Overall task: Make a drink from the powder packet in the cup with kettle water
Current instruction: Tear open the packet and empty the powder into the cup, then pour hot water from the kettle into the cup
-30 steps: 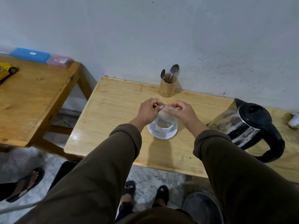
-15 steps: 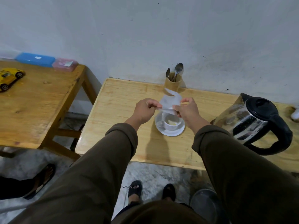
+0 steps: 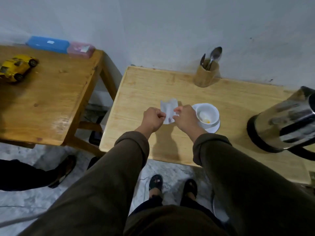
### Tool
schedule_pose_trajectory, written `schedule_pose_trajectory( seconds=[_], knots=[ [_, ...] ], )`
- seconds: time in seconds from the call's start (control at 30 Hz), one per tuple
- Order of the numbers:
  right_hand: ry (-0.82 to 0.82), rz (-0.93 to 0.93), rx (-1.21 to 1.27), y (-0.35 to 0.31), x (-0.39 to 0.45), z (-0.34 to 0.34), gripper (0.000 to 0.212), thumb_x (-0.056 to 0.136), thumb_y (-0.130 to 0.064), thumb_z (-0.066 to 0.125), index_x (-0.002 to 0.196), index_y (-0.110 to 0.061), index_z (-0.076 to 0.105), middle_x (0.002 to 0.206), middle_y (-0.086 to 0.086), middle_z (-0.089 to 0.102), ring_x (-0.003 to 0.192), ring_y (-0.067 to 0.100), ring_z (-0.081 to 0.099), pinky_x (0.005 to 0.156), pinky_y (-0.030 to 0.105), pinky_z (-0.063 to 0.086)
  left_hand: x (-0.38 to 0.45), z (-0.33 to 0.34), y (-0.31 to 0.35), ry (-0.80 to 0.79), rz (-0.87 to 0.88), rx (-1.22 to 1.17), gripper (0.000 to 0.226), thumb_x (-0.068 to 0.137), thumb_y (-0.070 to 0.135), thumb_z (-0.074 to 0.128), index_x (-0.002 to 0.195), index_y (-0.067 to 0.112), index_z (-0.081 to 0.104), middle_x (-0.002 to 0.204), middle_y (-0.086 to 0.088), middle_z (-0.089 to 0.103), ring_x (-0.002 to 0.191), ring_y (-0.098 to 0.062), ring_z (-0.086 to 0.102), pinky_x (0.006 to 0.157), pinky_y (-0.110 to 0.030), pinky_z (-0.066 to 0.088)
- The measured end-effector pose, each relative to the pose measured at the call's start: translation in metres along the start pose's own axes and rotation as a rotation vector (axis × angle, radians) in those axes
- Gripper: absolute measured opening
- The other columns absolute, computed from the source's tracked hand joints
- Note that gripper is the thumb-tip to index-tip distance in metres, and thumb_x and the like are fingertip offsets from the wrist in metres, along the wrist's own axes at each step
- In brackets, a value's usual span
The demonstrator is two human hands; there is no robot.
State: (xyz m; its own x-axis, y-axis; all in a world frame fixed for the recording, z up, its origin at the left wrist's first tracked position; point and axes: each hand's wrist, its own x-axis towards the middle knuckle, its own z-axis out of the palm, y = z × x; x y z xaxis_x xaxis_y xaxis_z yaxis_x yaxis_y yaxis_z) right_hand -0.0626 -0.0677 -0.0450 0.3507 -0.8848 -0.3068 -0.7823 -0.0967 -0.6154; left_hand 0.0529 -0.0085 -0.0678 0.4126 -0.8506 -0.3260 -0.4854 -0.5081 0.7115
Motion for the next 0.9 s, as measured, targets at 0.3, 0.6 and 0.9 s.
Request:
schedule_pose_trajectory(
  seconds=[0.3, 0.6, 0.9],
  knots=[
    [-0.212, 0.022, -0.352, 0.005, 0.000, 0.024, 0.029, 0.095, -0.008, 0.038, 0.113, -0.003, 0.060, 0.123, 0.017, 0.058, 0.114, 0.031, 0.053, 0.092, 0.033, 0.041, 0.022, 0.019, -0.010, -0.043, -0.045, 0.007, 0.046, 0.080, -0.005, 0.050, 0.050, 0.018, 0.023, 0.055, 0.004, 0.026, 0.052, -0.007, 0.025, 0.035, -0.009, 0.027],
    [-0.353, -0.011, -0.511, 0.012, 0.007, 0.032, 0.024, 0.092, -0.008, 0.045, 0.107, -0.003, 0.062, 0.115, 0.015, 0.063, 0.102, 0.030, 0.062, 0.089, 0.035, 0.050, 0.032, 0.031, -0.025, -0.058, -0.014, 0.358, 0.031, 0.089, 0.017, 0.054, 0.118, 0.011, 0.065, 0.132, -0.007, 0.050, 0.116, -0.026, 0.053, 0.088, -0.031, 0.044],
    [-0.244, -0.051, -0.294, -0.005, -0.001, -0.008, 0.041, 0.094, -0.016, 0.046, 0.135, -0.010, 0.049, 0.141, 0.012, 0.048, 0.128, 0.027, 0.047, 0.106, 0.030, 0.037, 0.015, 0.041, -0.009, -0.041, -0.017, 0.365, 0.037, 0.088, 0.020, 0.051, 0.123, 0.011, 0.057, 0.136, -0.008, 0.047, 0.124, -0.026, 0.047, 0.099, -0.040, 0.043]
  ],
)
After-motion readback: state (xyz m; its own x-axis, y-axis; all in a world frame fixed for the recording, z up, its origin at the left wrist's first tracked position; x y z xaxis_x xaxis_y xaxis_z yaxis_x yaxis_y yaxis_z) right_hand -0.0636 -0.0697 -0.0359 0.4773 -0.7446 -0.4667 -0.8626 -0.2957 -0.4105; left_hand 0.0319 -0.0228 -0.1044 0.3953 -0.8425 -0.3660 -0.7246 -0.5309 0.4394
